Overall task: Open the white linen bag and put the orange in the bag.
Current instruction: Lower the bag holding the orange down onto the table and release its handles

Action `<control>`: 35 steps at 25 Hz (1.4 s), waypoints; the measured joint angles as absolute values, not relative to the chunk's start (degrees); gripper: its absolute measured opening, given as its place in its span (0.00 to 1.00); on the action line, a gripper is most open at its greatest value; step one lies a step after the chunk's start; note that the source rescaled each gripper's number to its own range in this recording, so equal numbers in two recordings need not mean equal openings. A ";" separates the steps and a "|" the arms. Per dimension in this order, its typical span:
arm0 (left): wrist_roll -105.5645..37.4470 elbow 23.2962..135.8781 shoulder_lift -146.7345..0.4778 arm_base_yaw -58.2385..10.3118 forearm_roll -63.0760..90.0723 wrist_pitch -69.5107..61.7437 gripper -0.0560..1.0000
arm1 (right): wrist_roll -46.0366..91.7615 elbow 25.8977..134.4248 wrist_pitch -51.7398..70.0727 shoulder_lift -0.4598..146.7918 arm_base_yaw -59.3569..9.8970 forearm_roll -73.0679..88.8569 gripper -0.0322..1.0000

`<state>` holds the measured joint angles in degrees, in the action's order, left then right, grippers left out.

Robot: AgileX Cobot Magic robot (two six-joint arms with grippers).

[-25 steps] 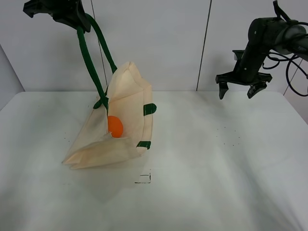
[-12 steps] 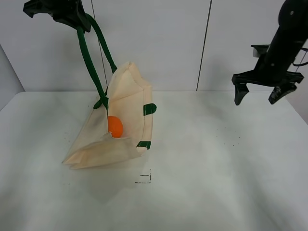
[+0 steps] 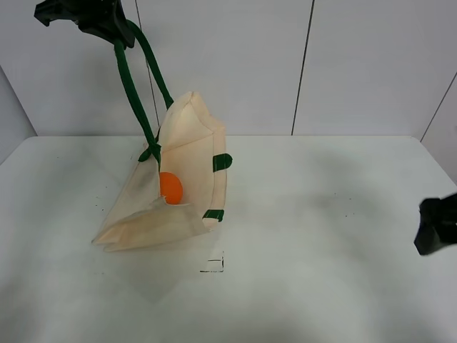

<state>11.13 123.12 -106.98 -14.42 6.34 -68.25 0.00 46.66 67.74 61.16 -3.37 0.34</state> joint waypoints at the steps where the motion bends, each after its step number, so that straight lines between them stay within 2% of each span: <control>1: 11.13 123.12 -106.98 -14.42 6.34 -68.25 0.05 | 0.00 43.19 66.71 57.21 -3.37 0.34 1.00; 7: 11.13 123.12 -106.98 -14.42 6.34 -68.25 0.05 | 0.52 30.74 62.63 34.09 -3.37 0.34 1.00; 13: 11.13 123.12 -106.98 -14.42 6.34 -68.25 0.05 | 0.78 29.26 57.88 15.32 -3.37 0.46 1.00; 20: 11.08 123.12 -106.98 -14.42 6.34 -68.25 0.05 | 0.78 29.08 57.67 8.54 -3.08 0.59 1.00; 25: 11.08 123.12 -106.98 -14.42 6.34 -68.25 0.05 | 0.78 28.99 57.67 5.78 0.00 0.91 1.00; 35: 11.08 123.12 -106.98 -14.42 6.34 -68.25 0.05 | 0.00 28.40 58.06 -0.20 -0.02 1.58 1.00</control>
